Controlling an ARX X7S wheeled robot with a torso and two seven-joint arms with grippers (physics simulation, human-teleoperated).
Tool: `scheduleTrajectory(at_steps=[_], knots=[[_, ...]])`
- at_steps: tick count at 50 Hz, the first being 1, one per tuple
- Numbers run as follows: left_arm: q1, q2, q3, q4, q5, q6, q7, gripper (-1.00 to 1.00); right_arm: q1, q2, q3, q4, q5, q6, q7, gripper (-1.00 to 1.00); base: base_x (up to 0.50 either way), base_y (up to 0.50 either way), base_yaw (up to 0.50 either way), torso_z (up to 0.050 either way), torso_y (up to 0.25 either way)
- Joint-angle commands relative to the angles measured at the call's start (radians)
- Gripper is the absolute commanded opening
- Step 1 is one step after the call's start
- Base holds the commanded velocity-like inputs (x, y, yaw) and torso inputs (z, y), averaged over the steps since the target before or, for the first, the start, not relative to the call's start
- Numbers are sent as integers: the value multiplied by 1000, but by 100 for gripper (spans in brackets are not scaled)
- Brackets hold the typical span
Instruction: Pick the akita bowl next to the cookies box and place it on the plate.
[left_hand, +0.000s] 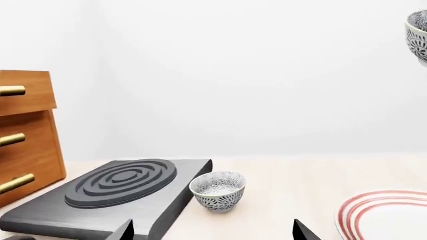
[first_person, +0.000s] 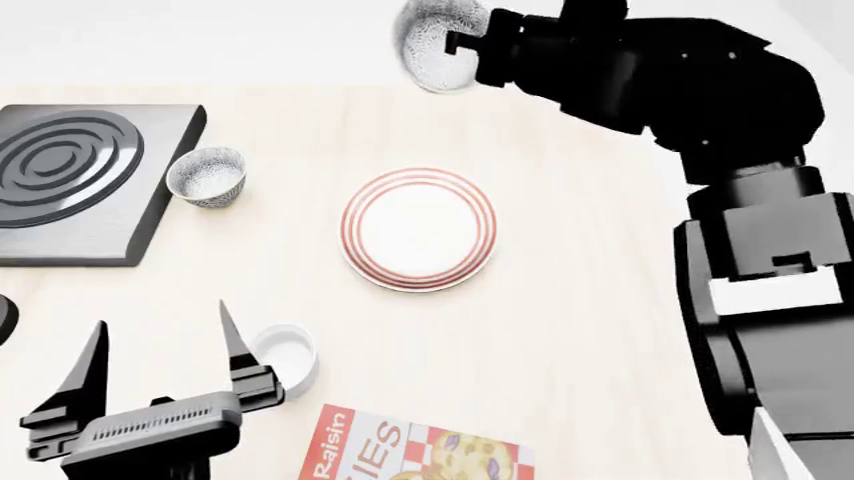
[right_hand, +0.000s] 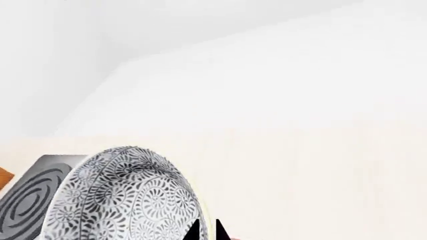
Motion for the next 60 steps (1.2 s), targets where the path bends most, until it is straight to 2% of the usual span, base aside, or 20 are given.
scheduleTrajectory(at_steps=[1,6,12,19,22,28,60], knots=[[-6,18,-19,-25,3,10,18,100,102,-131,117,480,6,-96,-88,-100,0,0,0,0,0],[-7,16,-21,-23,1,7,16,100,29,-134,152,481,-18,-54,-30,-100,0,0,0,0,0],[-6,16,-16,-28,3,10,15,100,-4,-135,160,481,-28,-53,-30,-100,0,0,0,0,0],[-5,15,-11,-28,5,10,13,100,-4,-135,-46,481,137,-80,-37,-100,0,0,0,0,0],[-4,16,-9,-31,5,12,12,100,-17,-135,-199,455,212,-116,-68,-100,0,0,0,0,0],[-6,15,-8,-34,4,13,11,100,-27,-135,-377,445,379,-166,-80,-100,0,0,0,0,0],[-5,9,2,-32,3,12,1,100,-82,-135,-828,432,634,-349,-109,-100,0,0,0,0,0]])
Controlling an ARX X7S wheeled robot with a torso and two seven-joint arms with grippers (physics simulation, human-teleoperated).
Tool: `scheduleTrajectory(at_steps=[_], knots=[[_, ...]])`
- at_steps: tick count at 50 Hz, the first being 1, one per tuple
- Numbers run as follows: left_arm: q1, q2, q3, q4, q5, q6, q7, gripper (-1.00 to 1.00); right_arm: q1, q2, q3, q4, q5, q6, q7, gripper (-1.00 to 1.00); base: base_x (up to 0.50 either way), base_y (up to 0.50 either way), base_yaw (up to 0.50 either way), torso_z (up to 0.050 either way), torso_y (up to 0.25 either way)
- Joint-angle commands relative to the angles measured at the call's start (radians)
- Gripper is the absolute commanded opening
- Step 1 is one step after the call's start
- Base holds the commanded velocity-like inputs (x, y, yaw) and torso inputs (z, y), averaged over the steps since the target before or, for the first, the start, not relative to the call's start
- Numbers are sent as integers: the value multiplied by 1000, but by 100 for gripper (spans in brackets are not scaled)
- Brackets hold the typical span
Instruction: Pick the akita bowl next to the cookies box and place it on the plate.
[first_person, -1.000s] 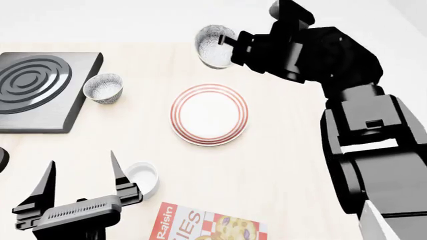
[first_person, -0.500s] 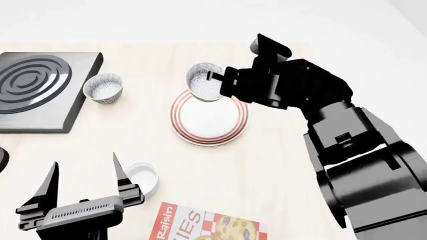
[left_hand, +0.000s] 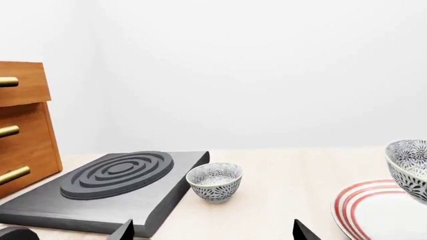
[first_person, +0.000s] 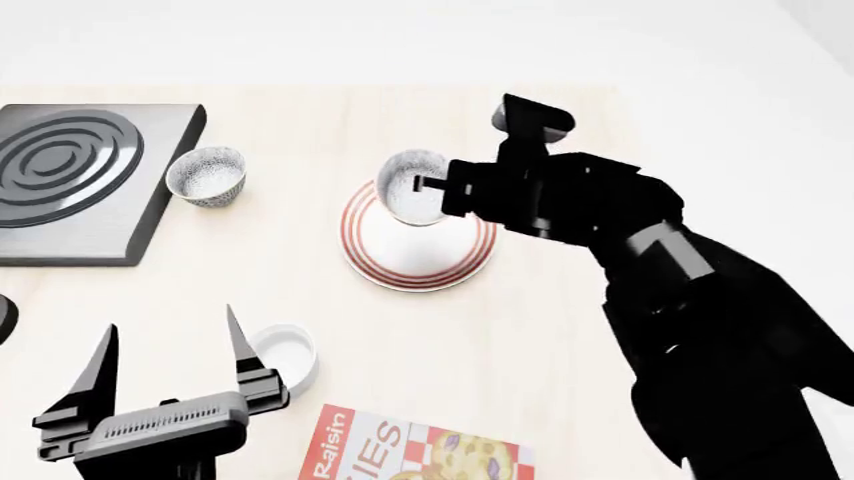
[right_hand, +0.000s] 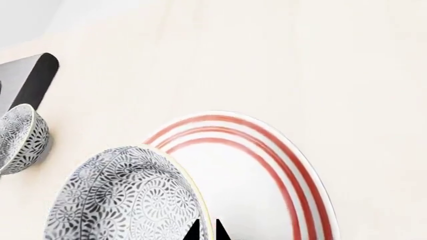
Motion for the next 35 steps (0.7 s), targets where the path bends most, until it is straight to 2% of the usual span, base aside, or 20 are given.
scheduleTrajectory(at_steps=[1,35], knots=[[1,18,-20,-6,16,9,11,100,-19,-18,-106,-35,67,-61,-34,-100,0,0,0,0,0],[-1,11,-13,-14,9,15,5,100,-49,-19,-468,-26,380,-203,-32,-100,0,0,0,0,1]])
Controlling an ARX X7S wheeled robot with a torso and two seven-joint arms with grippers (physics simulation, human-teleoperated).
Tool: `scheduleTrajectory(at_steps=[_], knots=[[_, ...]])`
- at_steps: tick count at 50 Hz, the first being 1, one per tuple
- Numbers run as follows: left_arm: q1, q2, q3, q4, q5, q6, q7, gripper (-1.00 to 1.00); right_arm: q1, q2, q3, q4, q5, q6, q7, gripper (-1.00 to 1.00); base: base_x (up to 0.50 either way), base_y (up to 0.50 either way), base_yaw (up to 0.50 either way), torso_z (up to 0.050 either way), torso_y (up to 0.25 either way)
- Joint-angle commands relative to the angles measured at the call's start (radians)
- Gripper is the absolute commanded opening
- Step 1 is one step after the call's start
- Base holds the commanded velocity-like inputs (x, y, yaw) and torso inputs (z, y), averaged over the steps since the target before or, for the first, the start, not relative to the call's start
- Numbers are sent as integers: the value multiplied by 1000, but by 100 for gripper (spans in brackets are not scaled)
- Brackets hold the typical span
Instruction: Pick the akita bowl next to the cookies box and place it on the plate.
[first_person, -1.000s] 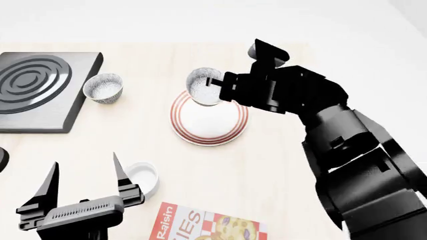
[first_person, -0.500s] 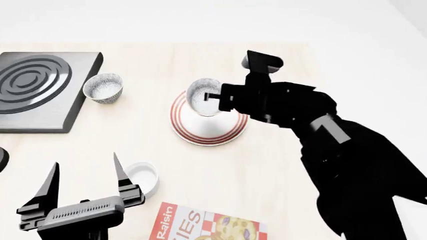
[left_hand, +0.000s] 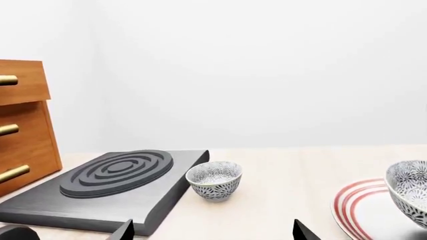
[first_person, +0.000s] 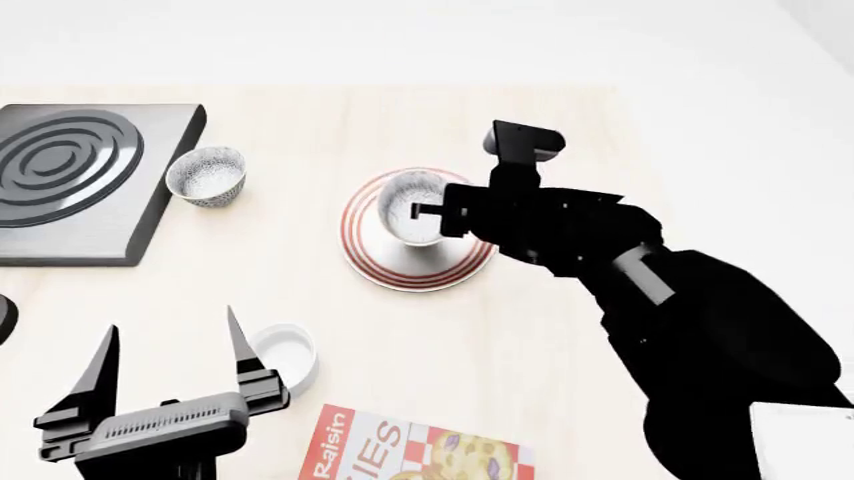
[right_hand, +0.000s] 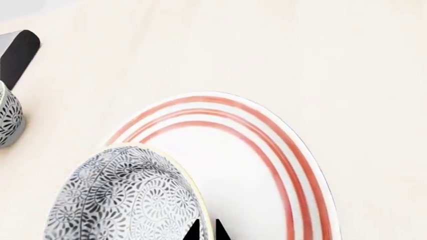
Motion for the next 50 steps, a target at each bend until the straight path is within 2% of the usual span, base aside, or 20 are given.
scheduleTrajectory(at_steps=[1,7,8,24,28,30,34,38,39,43,50], knots=[[0,18,-21,-7,16,11,12,100,-2,-18,-62,-3,75,-33,-24,-100,0,0,0,0,0],[-2,17,-19,-13,15,14,11,100,-3,-18,-94,-2,104,-43,-32,-100,0,0,0,0,0],[-2,17,-18,-13,14,14,12,100,-3,-18,-98,-2,109,-43,-33,100,0,0,0,0,0],[-4,14,-14,-13,16,14,8,100,44,-14,-124,-27,130,-98,-26,100,0,0,0,0,0],[-4,12,-13,-10,18,13,5,100,76,182,-63,-440,153,-176,179,100,0,0,0,0,0],[-2,11,-14,-3,19,11,3,100,89,316,-36,-715,118,-269,359,100,0,0,0,0,0],[0,11,-12,-4,20,12,2,100,92,516,25,-1078,83,-394,594,100,0,0,0,0,0],[3,10,-11,2,23,11,0,100,79,647,64,-1286,61,-460,680,100,0,0,0,0,0],[3,9,-10,4,25,9,-1,100,70,712,69,-1378,6,-497,741,100,0,0,0,0,0],[3,8,-9,9,28,3,-3,100,26,842,88,-1548,-66,-577,803,100,0,0,0,0,0],[6,6,-9,19,32,-1,-9,100,-144,1034,92,-1716,-300,-798,896,100,0,0,0,0,0]])
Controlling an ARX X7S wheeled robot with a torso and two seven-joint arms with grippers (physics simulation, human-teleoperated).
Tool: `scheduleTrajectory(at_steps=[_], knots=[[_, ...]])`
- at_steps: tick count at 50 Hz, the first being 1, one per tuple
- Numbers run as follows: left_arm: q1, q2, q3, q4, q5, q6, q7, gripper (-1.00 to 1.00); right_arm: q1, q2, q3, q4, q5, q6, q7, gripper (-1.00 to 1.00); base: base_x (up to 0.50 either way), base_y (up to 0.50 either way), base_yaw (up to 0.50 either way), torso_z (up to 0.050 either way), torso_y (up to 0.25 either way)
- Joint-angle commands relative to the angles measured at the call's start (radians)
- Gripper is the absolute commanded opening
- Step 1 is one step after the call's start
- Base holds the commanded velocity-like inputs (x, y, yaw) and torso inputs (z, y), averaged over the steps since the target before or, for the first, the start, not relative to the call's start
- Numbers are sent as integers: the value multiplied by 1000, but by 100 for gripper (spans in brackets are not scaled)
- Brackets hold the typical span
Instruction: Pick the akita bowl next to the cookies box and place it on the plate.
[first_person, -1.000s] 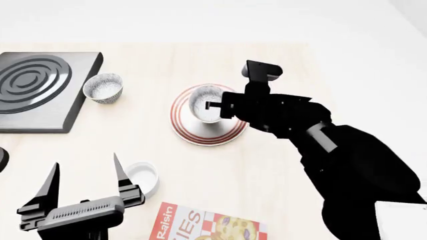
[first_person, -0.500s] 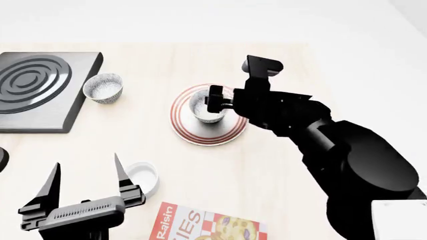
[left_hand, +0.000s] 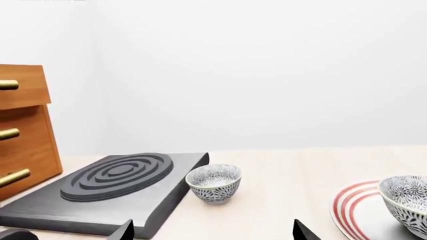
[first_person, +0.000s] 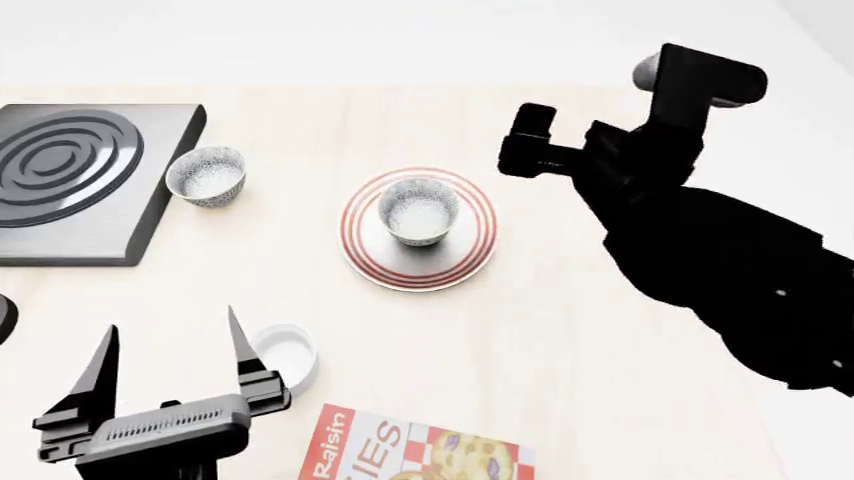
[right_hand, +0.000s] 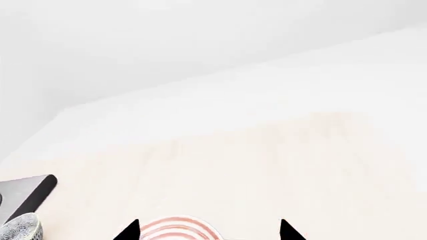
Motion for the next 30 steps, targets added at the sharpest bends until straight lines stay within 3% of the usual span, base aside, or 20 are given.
scheduleTrajectory(at_steps=[1,8,10,25,30], knots=[[4,16,-22,11,24,0,7,100,-195,339,53,-436,-310,-321,215,100,0,0,0,0,0],[5,15,-18,19,31,-5,2,100,-362,420,26,-490,-535,-501,262,100,0,0,0,0,0],[4,14,-19,22,34,-6,1,100,-460,430,26,-474,-658,-643,295,100,0,0,0,0,0],[1,1,-52,47,35,-16,-24,100,-698,419,78,-310,-1098,-902,515,100,0,0,0,0,0],[0,-3,-66,44,38,-9,-34,100,-735,392,107,-254,-1169,-897,572,100,0,0,0,0,0]])
